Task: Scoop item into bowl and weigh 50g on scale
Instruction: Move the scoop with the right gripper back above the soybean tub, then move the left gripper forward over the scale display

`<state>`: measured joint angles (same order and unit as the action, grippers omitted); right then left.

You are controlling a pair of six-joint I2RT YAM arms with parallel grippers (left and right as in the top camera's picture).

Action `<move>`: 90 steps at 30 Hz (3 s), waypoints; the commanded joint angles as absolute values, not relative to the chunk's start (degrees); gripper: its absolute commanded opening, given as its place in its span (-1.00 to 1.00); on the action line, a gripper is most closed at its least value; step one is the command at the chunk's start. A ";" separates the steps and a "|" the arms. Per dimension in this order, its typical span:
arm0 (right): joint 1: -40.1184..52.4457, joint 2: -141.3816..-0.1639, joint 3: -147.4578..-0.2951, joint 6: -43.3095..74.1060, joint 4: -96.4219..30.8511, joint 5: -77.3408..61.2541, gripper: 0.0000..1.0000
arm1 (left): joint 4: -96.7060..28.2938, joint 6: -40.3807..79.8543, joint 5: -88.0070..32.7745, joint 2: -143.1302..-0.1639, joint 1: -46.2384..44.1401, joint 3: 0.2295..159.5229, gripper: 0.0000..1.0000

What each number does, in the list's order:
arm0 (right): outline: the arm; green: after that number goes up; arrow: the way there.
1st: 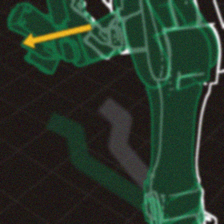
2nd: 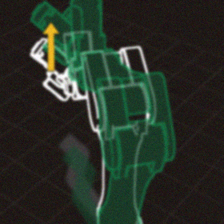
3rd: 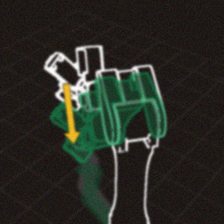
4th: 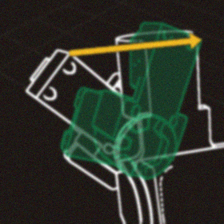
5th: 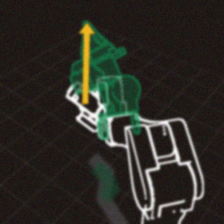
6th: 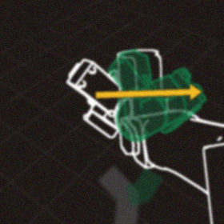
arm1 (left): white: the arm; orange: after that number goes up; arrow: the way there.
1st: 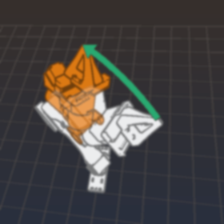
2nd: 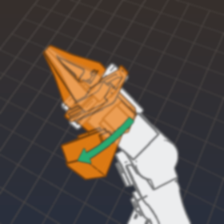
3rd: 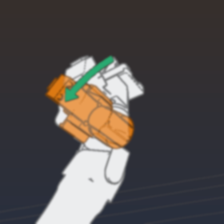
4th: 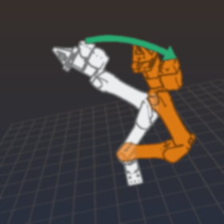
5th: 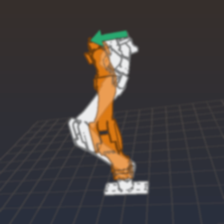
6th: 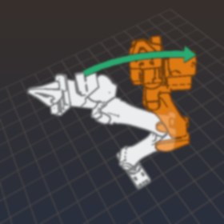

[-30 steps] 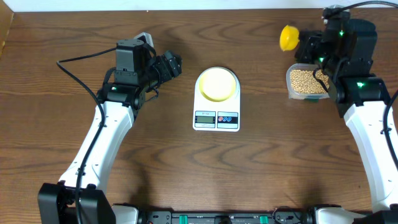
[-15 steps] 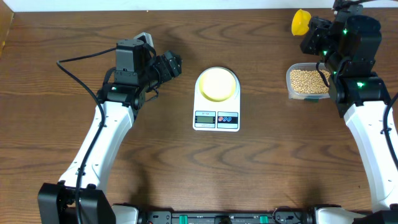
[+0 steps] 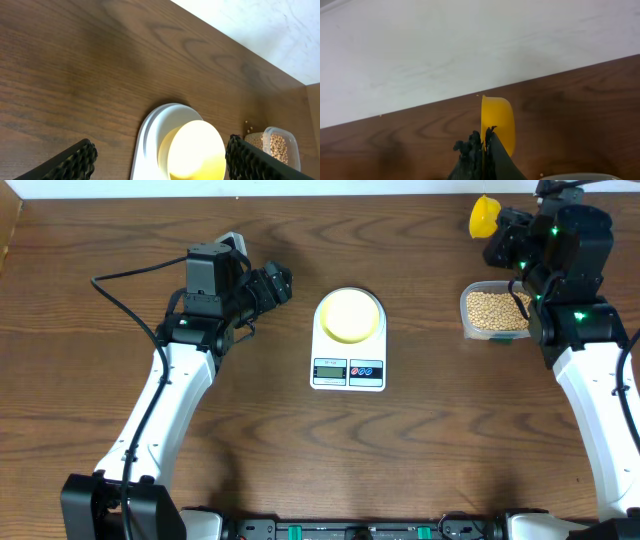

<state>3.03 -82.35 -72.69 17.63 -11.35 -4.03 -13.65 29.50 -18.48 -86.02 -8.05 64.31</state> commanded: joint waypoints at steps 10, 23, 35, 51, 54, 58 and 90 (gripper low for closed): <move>2.66 -81.71 -73.38 18.41 -12.62 -3.31 -0.98 | -13.67 28.10 -17.89 -85.19 -8.12 64.73 0.69; 2.66 -81.71 -73.38 18.41 -11.07 -3.31 -0.98 | -16.27 23.00 -18.52 -85.19 -8.12 64.73 0.69; 2.66 -81.78 -73.38 18.44 -9.89 -3.33 -0.97 | -16.25 6.72 -26.57 -84.97 -9.15 64.73 0.69; 2.66 -81.78 -73.38 18.41 -10.09 -3.36 -0.97 | -16.27 -5.56 -23.07 -83.24 -15.55 64.73 0.69; 2.66 -81.78 -73.38 18.41 -10.13 -3.33 -0.97 | -16.80 -5.56 -17.32 -83.24 -17.69 64.73 0.69; 2.66 -81.80 -73.38 18.41 -10.33 -3.33 -0.97 | -17.21 -5.61 -10.55 -83.24 -21.23 64.73 0.69; 2.66 -83.26 -73.38 13.67 -6.66 -2.92 -0.97 | -24.62 -5.34 -0.38 -83.26 -30.24 64.73 0.69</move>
